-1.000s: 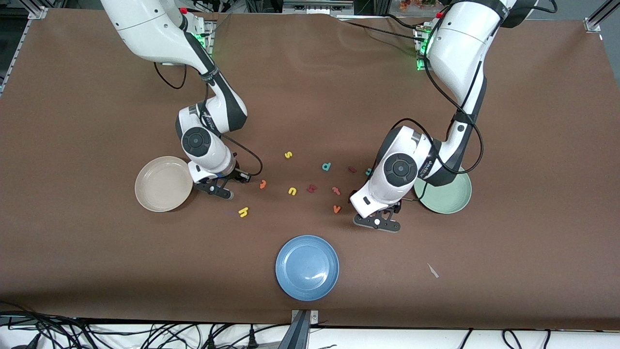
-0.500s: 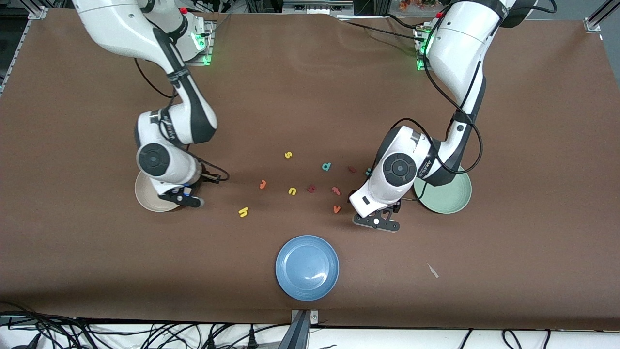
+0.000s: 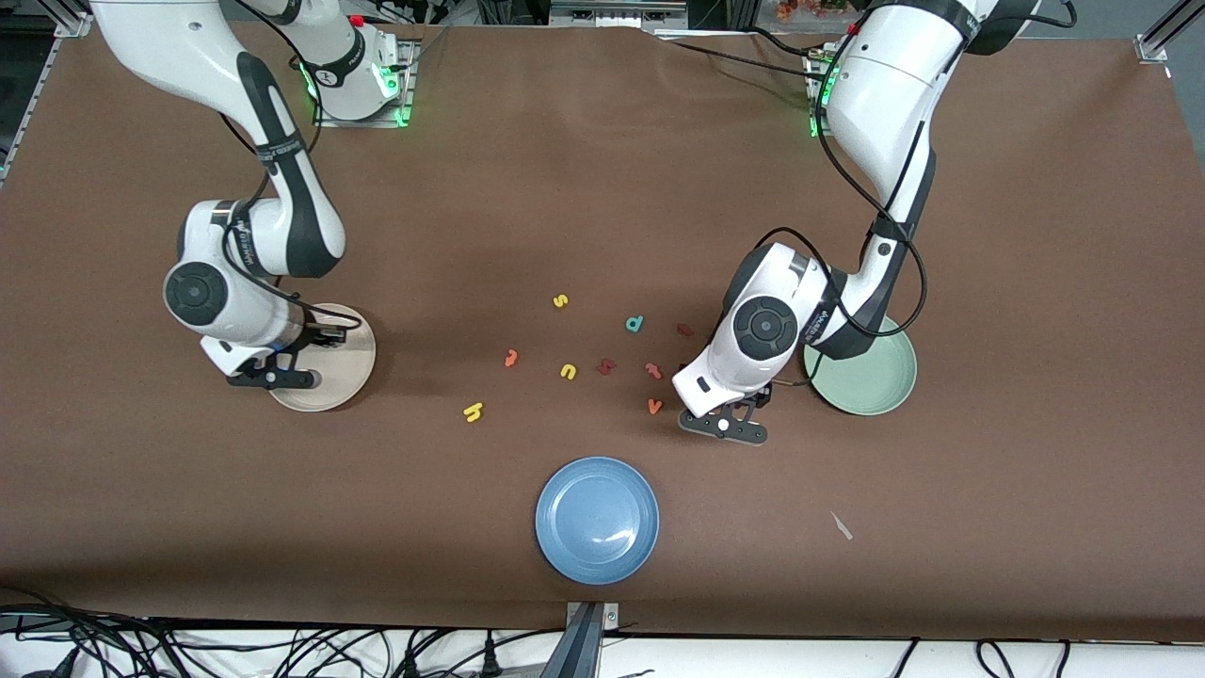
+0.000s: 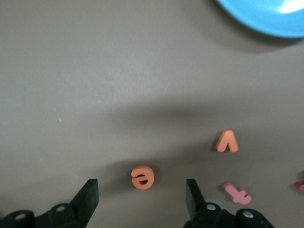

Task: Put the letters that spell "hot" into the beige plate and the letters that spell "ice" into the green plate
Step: 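Drop the o on the white plate while the left gripper lowers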

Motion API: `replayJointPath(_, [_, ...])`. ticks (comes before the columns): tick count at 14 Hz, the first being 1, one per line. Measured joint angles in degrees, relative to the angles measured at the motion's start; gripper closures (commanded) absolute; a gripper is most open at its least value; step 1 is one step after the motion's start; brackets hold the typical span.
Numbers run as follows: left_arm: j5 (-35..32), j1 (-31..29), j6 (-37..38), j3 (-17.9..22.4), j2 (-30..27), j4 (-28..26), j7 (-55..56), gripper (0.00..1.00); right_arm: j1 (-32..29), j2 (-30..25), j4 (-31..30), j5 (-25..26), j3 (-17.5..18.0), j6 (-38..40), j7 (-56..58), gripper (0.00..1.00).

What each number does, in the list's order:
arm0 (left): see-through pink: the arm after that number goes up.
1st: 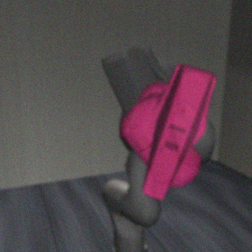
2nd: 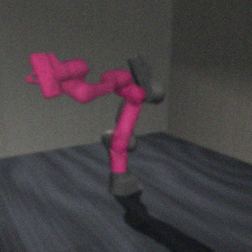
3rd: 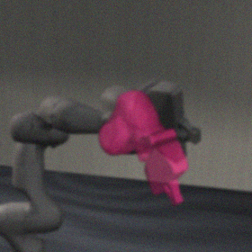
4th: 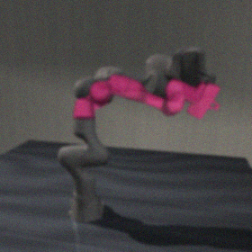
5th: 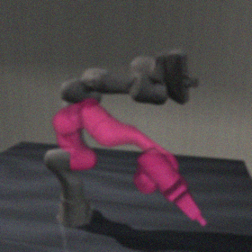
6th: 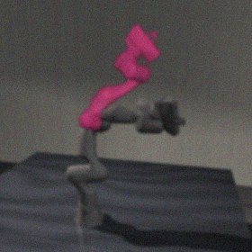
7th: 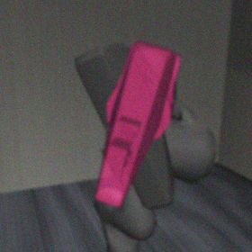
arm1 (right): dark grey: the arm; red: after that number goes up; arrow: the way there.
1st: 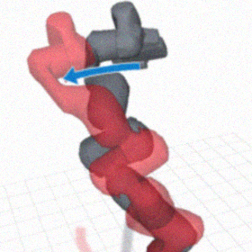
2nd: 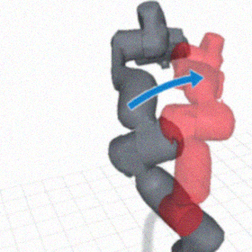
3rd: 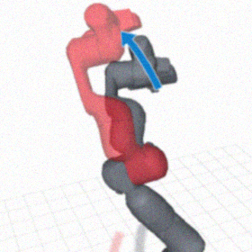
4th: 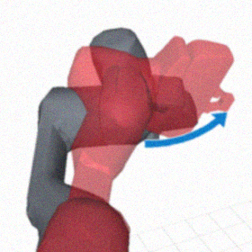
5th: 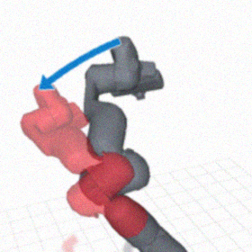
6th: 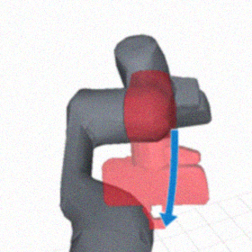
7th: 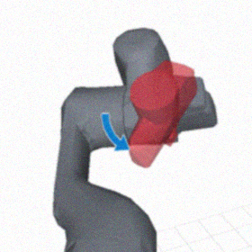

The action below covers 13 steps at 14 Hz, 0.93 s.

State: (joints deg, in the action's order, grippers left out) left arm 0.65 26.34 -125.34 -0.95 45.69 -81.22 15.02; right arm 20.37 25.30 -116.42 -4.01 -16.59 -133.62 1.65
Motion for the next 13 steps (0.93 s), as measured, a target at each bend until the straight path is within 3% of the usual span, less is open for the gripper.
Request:
replayJointPath(1, [0.00,0.00,0.00,0.00,0.44,-0.37,0.00,0.23,-0.17,0.00,-1.10,-0.24,-0.75,-1.40,3.46,0.00])
replayJointPath(3, [0.00,0.00,0.00,0.00,1.06,-1.08,0.00,0.25,-0.30,-0.18,-1.39,-3.67,-1.20,-1.80,5.86,0.00])
replayJointPath(6, [0.00,0.05,0.00,-0.01,1.41,-1.40,-0.02,0.26,0.25,-0.94,0.38,-13.55,-0.97,1.16,2.61,0.00])
replayJointPath(10, [0.00,0.51,-0.06,-0.04,2.49,-1.47,-0.03,0.35,2.79,-0.15,5.71,-15.32,1.78,2.62,-23.20,0.00])
replayJointPath(13, [0.00,0.58,-1.08,-0.04,3.03,-1.47,-0.03,0.46,7.64,4.93,13.08,-15.32,3.62,2.58,-41.57,0.00])
